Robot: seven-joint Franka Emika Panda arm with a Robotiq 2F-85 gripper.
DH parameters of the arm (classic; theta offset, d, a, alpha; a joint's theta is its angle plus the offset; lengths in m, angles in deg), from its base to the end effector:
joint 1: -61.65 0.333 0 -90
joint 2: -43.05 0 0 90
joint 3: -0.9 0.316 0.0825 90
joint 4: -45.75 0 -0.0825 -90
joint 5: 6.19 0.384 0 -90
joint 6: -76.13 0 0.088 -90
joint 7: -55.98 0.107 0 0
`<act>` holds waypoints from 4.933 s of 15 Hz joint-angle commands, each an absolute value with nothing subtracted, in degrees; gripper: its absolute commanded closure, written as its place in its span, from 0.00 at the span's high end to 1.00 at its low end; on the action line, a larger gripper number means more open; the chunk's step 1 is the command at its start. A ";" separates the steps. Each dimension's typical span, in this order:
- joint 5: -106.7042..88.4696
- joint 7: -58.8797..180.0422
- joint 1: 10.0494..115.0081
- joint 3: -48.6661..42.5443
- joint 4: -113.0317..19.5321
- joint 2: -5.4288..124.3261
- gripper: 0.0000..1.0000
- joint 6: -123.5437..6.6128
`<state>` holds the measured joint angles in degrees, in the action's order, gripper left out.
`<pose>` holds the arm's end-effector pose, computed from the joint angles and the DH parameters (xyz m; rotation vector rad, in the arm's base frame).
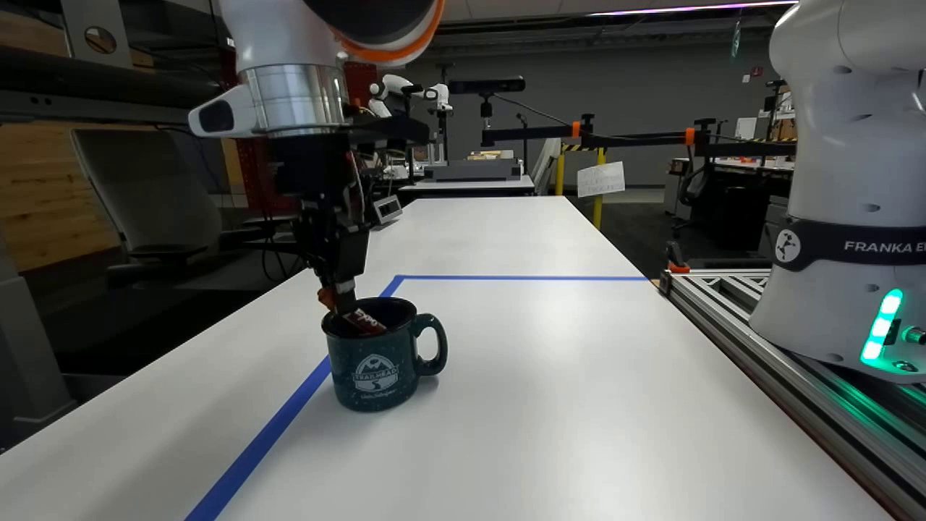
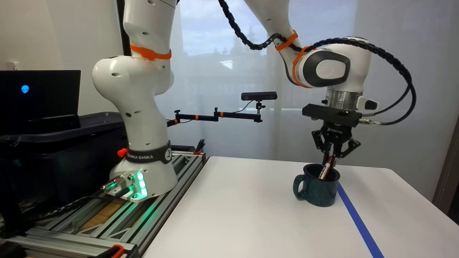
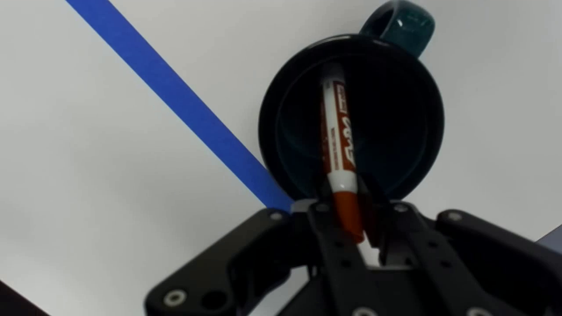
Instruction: Take the marker out of the mug and place it to the right of the mug
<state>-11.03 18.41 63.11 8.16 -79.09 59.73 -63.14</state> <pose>0.5508 0.0841 0.2537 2.8423 1.3179 -0.0613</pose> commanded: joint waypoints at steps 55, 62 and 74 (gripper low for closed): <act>-12.46 39.64 58.05 1.35 -81.90 58.17 1.00 -68.47; 5.68 41.70 57.17 2.72 -81.49 48.92 1.00 -52.47; 4.41 41.36 58.00 1.96 -80.38 50.49 1.00 -52.94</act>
